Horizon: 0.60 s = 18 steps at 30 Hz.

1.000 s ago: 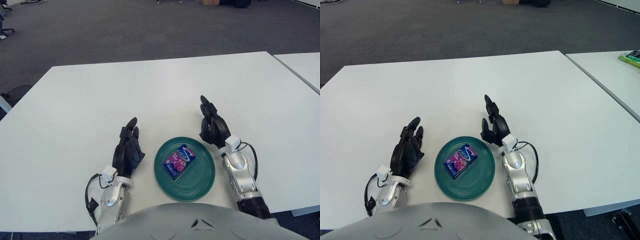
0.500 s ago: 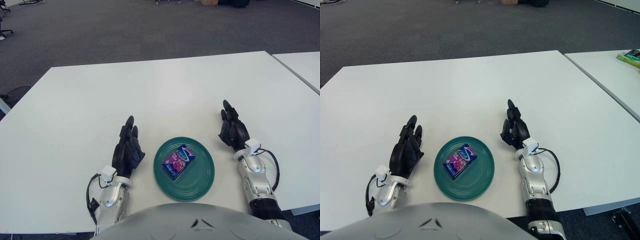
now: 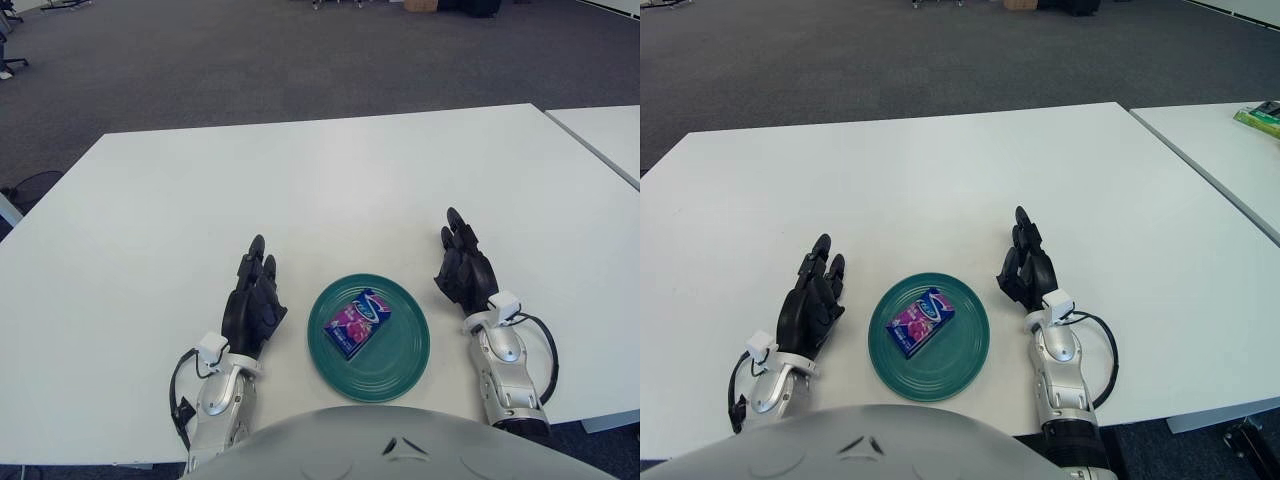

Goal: Put the gum into the plate.

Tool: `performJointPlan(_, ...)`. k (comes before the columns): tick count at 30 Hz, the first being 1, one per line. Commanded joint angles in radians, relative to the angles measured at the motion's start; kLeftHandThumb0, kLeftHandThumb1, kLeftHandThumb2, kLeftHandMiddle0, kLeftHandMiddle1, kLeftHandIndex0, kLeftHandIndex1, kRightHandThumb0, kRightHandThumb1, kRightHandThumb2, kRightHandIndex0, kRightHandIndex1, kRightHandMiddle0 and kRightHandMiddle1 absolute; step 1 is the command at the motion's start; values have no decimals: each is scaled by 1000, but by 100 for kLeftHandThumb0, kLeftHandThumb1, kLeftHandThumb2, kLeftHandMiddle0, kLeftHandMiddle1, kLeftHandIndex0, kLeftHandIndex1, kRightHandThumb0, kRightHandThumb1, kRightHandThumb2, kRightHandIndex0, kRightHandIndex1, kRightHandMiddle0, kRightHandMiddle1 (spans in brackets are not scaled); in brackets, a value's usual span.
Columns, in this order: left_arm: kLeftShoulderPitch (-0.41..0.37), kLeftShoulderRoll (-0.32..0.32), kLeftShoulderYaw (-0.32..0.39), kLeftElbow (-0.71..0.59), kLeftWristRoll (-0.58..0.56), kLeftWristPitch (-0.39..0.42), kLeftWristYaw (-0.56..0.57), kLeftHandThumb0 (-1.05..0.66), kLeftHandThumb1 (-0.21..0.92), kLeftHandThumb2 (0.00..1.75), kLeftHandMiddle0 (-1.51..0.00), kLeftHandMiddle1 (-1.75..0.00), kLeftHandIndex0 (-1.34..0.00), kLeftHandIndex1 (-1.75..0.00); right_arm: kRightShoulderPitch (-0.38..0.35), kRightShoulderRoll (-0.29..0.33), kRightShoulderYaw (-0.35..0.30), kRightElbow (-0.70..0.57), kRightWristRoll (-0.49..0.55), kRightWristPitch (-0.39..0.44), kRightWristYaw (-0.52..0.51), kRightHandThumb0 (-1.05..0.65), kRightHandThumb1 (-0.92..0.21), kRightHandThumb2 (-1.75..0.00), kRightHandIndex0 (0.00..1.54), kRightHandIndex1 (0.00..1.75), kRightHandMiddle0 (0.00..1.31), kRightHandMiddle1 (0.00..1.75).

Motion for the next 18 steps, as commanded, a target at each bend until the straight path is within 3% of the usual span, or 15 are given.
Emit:
performJointPlan(1,-5,12,-1,-17,-14,10,-17,-105,92,96,0,0,0,0,34,12,8,17,-13,70,-15,-93,-92,-108,0,0,1,1)
performJointPlan(8,-12,26,-10,-10,0,8,-30,-105,92,100,0,0,0,0,38,13,15,9,-16,132,-20,-91,-92,-112,0,0,1,1)
performJointPlan(18,-15,37,-19,-8,20,-2,-27,-105,92,100,0,0,0,0,43,11,22,11,7,144,16,-89,-92,-114,0,0,2,2)
